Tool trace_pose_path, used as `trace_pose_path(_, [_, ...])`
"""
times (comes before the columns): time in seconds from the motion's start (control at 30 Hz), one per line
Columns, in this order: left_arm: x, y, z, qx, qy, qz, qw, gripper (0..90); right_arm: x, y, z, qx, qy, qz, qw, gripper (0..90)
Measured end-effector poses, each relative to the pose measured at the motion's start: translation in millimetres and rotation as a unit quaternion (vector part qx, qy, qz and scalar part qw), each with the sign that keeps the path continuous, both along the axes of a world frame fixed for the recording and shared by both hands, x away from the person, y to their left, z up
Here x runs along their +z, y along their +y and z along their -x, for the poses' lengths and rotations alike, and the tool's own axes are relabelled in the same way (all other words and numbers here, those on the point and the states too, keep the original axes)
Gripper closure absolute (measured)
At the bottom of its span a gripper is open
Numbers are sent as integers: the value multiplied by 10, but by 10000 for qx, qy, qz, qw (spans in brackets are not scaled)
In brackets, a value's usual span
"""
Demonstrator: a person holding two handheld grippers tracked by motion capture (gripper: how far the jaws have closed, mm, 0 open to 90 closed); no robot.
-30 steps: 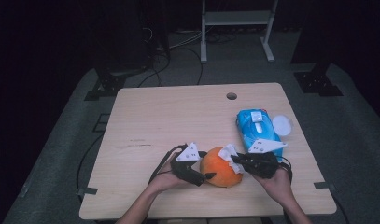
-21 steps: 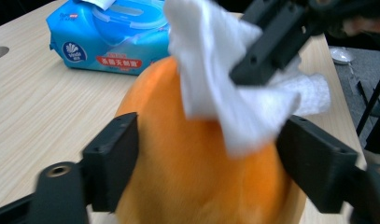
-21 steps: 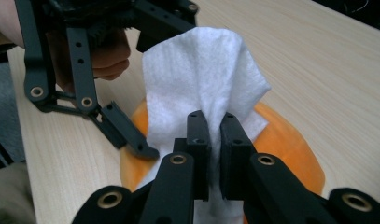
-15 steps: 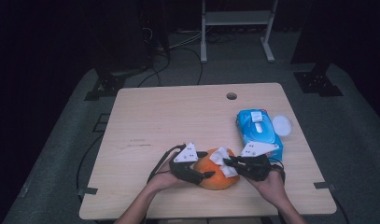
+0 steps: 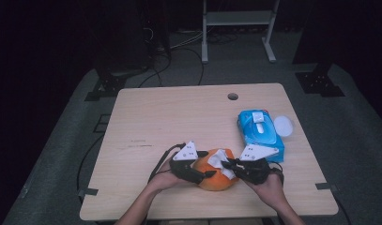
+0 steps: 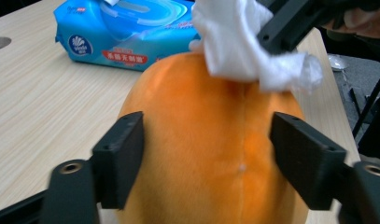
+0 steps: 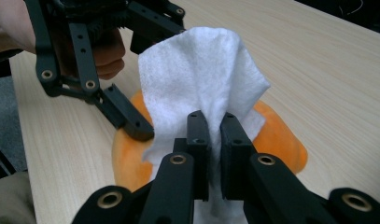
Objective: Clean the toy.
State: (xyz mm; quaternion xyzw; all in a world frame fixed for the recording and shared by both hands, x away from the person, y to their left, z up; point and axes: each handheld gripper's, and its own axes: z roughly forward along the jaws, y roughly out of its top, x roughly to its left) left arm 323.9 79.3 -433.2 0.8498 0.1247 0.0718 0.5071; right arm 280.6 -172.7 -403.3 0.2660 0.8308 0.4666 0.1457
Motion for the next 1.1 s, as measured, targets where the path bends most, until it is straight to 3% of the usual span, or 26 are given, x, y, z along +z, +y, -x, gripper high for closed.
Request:
trace_pose_path(0.13, [-24, 83, -47, 97, 148, 35, 9998, 307, -51, -119, -75, -167, 114, -6, 9998, 834])
trace_pose_path(0.23, [-52, 155, -92, 161, 284, 112, 9994, 307, -165, -258, -139, -286, 351, 53, 9990, 834])
trace_pose_path(0.33, [-60, 181, -110, 188, 300, 109, 9993, 305, -158, -264, -92, -171, 410, -43, 9990, 834])
trace_pose_path(0.43, [-79, 179, -126, 232, 385, 162, 9989, 306, -94, -162, -18, 170, 345, -190, 9991, 833])
trace_pose_path(0.5, [-78, 164, -105, 172, 352, 131, 9991, 317, -61, -60, 8, 291, 208, -104, 9993, 834])
trace_pose_path(0.67, [-74, 135, -62, -31, 246, 79, 9997, 337, -58, -85, -91, 130, 231, -165, 9995, 834])
trace_pose_path(0.7, [-70, 94, -27, -183, 138, 40, 9997, 337, -64, -159, -167, -115, 246, -191, 9994, 834])
trace_pose_path(0.8, [-63, 68, -13, -178, 103, 11, 9998, 327, -86, -215, -218, -233, 341, -266, 9988, 834])
trace_pose_path(0.87, [-43, 65, -24, -153, 179, 47, 9997, 258, -115, -241, -235, -247, 420, -325, 9983, 835])
trace_pose_path(0.9, [0, 56, -34, -123, 272, 88, 9995, 175, -102, -181, -189, -199, 329, -249, 9990, 835])
trace_pose_path(0.97, [66, 10, -23, -89, 313, 245, 9992, 148, -71, -110, -140, -88, 204, -255, 9994, 836])
trace_pose_path(1.0, [66, 10, -23, -89, 313, 245, 9992, 154, -71, -110, -140, -88, 204, -255, 9994, 836])
trace_pose_path(1.03, [53, -5, -14, -63, 187, 90, 9998, 200, -46, -69, -113, -47, 135, -213, 9997, 835])
trace_pose_path(1.1, [35, 14, -23, -22, 221, 94, 9997, 268, -58, -95, -130, -82, 155, -197, 9997, 835])
